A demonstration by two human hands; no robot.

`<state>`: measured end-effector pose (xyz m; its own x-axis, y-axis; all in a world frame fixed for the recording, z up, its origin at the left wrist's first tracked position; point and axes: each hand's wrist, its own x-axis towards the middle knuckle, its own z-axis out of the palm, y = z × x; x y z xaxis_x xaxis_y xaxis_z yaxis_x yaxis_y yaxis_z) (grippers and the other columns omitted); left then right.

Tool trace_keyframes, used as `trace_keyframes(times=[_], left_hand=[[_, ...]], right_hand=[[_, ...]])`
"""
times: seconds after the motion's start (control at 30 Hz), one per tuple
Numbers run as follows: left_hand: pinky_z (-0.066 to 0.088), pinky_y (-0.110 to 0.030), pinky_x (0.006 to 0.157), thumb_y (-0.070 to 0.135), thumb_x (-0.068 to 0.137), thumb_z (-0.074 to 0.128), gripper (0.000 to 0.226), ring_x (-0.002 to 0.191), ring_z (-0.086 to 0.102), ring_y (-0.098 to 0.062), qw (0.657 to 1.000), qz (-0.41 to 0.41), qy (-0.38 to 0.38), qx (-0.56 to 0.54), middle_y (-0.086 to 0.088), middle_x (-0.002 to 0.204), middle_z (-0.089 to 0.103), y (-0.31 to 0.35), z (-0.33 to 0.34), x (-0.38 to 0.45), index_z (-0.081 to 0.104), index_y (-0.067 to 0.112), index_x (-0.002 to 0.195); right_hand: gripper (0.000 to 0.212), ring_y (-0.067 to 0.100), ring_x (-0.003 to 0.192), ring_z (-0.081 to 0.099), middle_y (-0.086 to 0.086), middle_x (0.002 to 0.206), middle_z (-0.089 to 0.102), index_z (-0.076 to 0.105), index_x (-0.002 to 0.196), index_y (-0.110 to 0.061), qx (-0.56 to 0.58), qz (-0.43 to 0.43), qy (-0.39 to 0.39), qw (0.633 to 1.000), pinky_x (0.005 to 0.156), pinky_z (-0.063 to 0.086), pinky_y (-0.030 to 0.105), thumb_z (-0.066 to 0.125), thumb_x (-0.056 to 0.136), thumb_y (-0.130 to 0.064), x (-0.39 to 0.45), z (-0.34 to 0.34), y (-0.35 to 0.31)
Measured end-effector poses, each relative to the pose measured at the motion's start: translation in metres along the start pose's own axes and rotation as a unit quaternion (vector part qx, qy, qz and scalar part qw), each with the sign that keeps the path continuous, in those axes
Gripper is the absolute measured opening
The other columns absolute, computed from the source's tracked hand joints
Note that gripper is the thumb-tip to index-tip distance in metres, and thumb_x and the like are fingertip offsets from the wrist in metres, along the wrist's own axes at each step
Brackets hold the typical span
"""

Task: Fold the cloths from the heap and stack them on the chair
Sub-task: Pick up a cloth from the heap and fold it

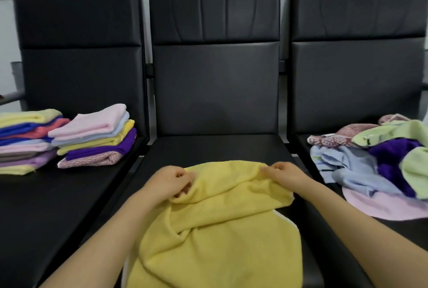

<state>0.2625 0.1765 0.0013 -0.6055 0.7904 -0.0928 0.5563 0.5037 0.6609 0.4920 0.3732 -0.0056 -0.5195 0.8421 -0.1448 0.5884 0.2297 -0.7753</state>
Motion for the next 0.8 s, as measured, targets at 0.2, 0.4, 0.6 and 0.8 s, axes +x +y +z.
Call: trace_keyframes(times=[0.2, 0.4, 0.6, 0.8], left_hand=[[0.041, -0.039, 0.100, 0.062, 0.083, 0.060, 0.078, 0.132, 0.036, -0.024, 0.985, -0.082, 0.017, 0.153, -0.005, 0.140, 0.040, -0.004, 0.010, 0.015, 0.038, 0.019, 0.143], [0.050, -0.032, 0.070, 0.034, 0.096, 0.052, 0.020, 0.084, 0.063, -0.019, 0.996, -0.076, 0.034, 0.040, -0.004, 0.095, 0.065, -0.005, 0.014, 0.020, 0.063, 0.018, 0.099], [0.049, -0.039, 0.089, 0.020, 0.098, 0.049, 0.016, 0.092, 0.060, -0.029, 0.901, -0.153, 0.137, -0.381, -0.014, 0.098, 0.062, 0.010, -0.015, 0.053, 0.058, 0.008, 0.101], [0.043, -0.033, 0.081, 0.018, 0.099, 0.045, 0.026, 0.095, 0.053, -0.023, 0.933, -0.044, 0.237, -0.269, -0.008, 0.110, 0.059, 0.024, -0.066, 0.139, 0.056, 0.011, 0.122]], right_hand=[[0.030, 0.010, 0.078, 0.056, 0.001, 0.086, 0.062, 0.068, 0.094, -0.010, 0.011, -0.029, 0.019, 0.999, 0.065, 0.044, 0.023, 0.062, 0.092, -0.039, -0.002, -0.006, 0.001], [0.021, 0.016, 0.086, 0.057, 0.005, 0.100, 0.063, 0.067, 0.096, -0.013, 0.199, 0.023, 0.018, 0.980, 0.072, 0.045, 0.029, 0.061, 0.093, -0.033, 0.000, -0.008, -0.007], [0.035, 0.026, 0.099, 0.055, 0.009, 0.109, 0.059, 0.059, 0.117, -0.011, 0.258, 0.078, 0.066, 0.961, 0.087, 0.043, 0.036, 0.062, 0.092, -0.035, 0.028, -0.005, -0.040], [0.024, 0.025, 0.098, 0.057, 0.003, 0.099, 0.061, 0.061, 0.107, -0.012, 0.232, 0.011, 0.099, 0.968, 0.087, 0.048, 0.035, 0.065, 0.091, -0.031, 0.096, -0.017, -0.087]])
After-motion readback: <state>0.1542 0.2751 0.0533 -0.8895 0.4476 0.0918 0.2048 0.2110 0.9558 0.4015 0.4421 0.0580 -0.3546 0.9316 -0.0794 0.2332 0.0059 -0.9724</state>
